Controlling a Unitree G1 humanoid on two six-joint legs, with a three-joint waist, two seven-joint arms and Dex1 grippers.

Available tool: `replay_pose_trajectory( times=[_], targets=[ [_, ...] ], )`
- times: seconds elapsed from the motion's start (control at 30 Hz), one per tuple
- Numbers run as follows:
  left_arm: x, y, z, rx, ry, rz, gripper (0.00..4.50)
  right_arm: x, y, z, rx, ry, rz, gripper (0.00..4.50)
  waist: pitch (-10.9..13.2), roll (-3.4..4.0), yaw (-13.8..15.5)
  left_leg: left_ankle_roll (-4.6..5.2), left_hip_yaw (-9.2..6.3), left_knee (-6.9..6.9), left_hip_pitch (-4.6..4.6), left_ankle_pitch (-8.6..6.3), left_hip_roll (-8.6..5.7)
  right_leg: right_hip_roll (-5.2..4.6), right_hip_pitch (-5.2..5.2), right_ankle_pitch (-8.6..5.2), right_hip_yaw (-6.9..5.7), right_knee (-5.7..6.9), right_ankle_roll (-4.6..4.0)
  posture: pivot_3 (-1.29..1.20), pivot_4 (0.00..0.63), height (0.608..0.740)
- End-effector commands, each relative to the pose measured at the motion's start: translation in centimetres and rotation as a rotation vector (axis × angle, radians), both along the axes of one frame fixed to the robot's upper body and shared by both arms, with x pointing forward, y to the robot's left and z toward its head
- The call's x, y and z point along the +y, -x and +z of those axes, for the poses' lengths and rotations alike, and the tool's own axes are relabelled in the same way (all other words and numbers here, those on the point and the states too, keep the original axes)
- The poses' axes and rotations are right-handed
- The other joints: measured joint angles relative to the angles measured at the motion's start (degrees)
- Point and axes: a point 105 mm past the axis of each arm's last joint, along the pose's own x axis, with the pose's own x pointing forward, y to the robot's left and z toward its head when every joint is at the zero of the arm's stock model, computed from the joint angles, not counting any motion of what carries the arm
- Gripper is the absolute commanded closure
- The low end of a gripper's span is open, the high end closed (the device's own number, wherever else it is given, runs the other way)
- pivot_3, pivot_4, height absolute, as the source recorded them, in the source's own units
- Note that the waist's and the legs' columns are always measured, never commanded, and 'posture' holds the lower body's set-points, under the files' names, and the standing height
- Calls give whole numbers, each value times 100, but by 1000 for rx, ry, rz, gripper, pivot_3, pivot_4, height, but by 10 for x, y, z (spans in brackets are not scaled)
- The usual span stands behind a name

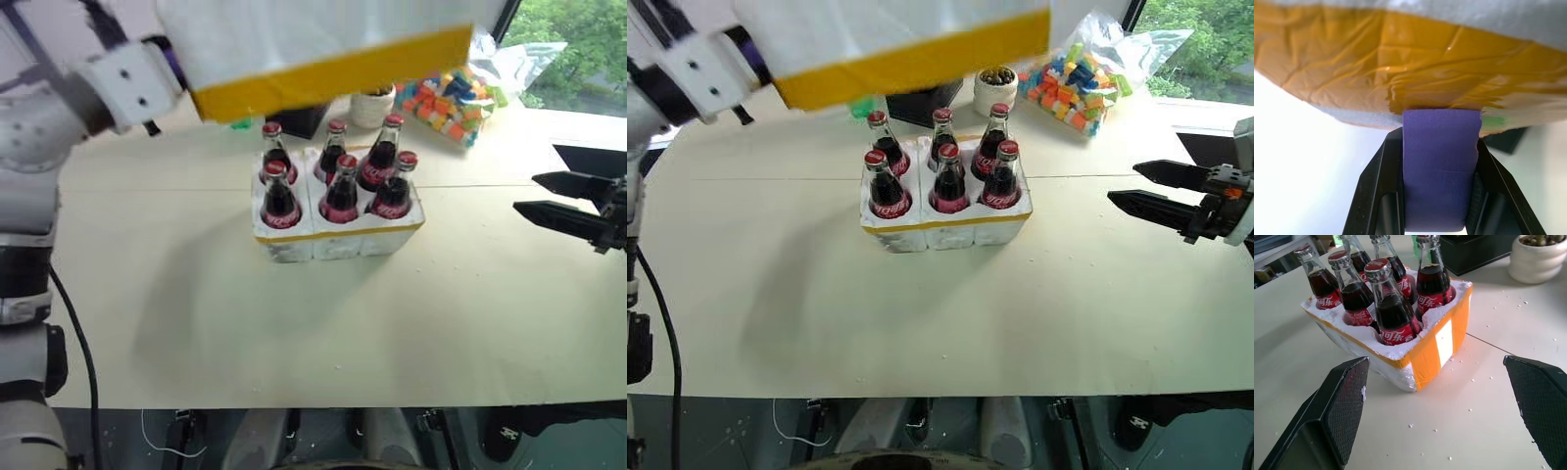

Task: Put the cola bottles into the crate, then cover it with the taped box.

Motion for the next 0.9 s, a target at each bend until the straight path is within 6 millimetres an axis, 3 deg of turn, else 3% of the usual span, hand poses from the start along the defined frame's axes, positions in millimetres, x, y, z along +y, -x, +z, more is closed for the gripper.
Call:
replay_pose_trajectory(
  times=[0.03, 0.33, 0.47, 0.6, 0.63, 0.7, 0.8, 0.9],
  targets=[
    [0, 2, -8, -8, -122, -18, 3198, -1, 7, 16, -69, 2, -6, 0, 0, 0, -4, 0, 0, 0, 2, 0, 0, 0, 1, 0, 0, 0, 0, 0, 150, 732],
    [-3, -3, -50, 29, -399, 12, 3198, -2, 11, 16, -78, -17, -38, 0, 0, -1, 26, 5, -1, 3, 1, -2, -3, -2, 3, 0, 1, 0, 0, 0, 150, 732],
    [-15, 1, -62, 19, -403, -7, 3198, -1, 11, 16, -83, -24, -40, 0, 0, 0, 20, 6, -1, 3, 2, -3, -2, -2, 3, 0, 3, 1, 0, 0, 150, 732],
    [-15, 0, -69, 4, -425, 25, 3198, 0, 10, 17, -89, -35, -43, 0, 0, -1, 23, 6, -1, 3, 1, -2, 0, 0, 3, 0, 3, 1, 0, 0, 150, 732],
    [-13, 1, -74, 14, -433, 32, 2611, 1, 10, 18, -91, -40, -41, 0, 0, -1, 23, 6, -1, 3, 1, -2, 0, 0, 3, 0, 3, 1, 0, 0, 150, 732],
    [-9, 5, -86, 40, -454, 37, 1954, 2, 8, 17, -91, -44, -37, 0, -1, 2, 19, 6, -1, 3, 2, -3, -1, -1, 4, 0, 3, 0, 0, 0, 150, 732],
    [-4, 10, -94, 62, -459, 45, 368, 5, 7, 15, -81, -41, -25, 0, 0, 0, 21, 6, -1, 2, 3, -3, 1, 0, 2, 0, 4, 1, 0, 0, 150, 732],
    [1, 22, -100, 62, -427, 16, 368, 6, 6, 12, -72, -35, -18, 0, 0, 0, 23, 6, -1, 3, 2, -3, 1, -1, 3, 0, 5, 0, 0, 0, 150, 732]
  ],
)
